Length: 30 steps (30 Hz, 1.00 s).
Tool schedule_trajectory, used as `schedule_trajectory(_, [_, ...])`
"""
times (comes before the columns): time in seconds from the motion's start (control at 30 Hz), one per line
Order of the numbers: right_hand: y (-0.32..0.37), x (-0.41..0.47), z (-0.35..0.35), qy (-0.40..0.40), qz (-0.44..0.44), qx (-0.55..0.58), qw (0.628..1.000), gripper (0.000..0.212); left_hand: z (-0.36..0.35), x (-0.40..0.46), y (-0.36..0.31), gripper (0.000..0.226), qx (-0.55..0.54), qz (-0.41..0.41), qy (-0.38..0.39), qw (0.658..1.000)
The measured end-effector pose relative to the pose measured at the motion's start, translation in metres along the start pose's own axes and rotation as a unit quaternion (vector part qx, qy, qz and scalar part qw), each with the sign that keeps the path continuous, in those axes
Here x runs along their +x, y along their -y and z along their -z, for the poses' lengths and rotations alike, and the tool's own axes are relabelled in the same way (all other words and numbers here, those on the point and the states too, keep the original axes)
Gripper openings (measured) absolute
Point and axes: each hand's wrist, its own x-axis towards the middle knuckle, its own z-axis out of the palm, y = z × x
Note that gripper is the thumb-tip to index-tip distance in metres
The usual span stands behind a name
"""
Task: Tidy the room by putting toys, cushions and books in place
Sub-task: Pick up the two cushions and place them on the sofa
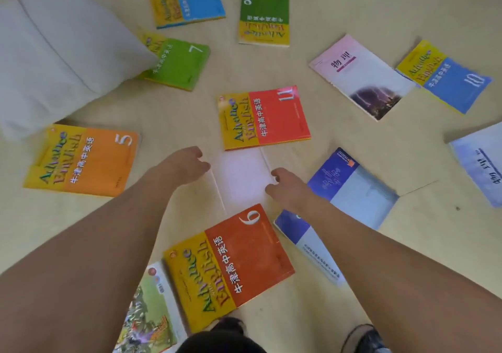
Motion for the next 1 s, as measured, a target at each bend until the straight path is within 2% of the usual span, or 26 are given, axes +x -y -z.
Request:
schedule_trajectory(0.1, [0.025,0.023,-0.023,0.02,0.026,-0.049,0.998,0.057,-0.009,0.014,0.032,0.056,-0.003,0.005,-0.016,1.0])
schedule_trajectory(0.23, [0.062,0.062,-0.056,0.039,0.056,-0.112,0.991,0.06,-0.013,0.046,0.065,0.052,-0.003,0.028,-0.078,0.997])
schedule_trajectory(0.43, [0.091,0.091,-0.081,0.042,0.124,-0.213,0.968,0.057,0.003,0.075,0.079,0.043,0.084,0.023,-0.185,0.979])
schedule_trajectory(0.57, [0.104,0.124,-0.096,-0.015,0.187,-0.332,0.924,0.067,0.019,0.108,0.091,0.042,0.106,0.017,-0.274,0.956])
schedule_trajectory(0.67, [0.114,0.14,-0.105,-0.02,0.185,-0.403,0.896,0.082,0.032,0.129,0.1,0.051,0.119,0.018,-0.322,0.939])
schedule_trajectory(0.8, [0.133,0.157,-0.113,-0.035,0.178,-0.497,0.849,0.069,0.058,0.156,0.11,0.07,0.14,0.06,-0.347,0.925])
schedule_trajectory(0.87, [0.144,0.162,-0.112,-0.026,0.164,-0.539,0.826,0.07,0.071,0.169,0.115,0.079,0.142,0.083,-0.364,0.917])
schedule_trajectory(1.0, [0.159,0.171,-0.115,0.004,0.15,-0.602,0.784,0.07,0.095,0.191,0.124,0.082,0.181,0.102,-0.394,0.895])
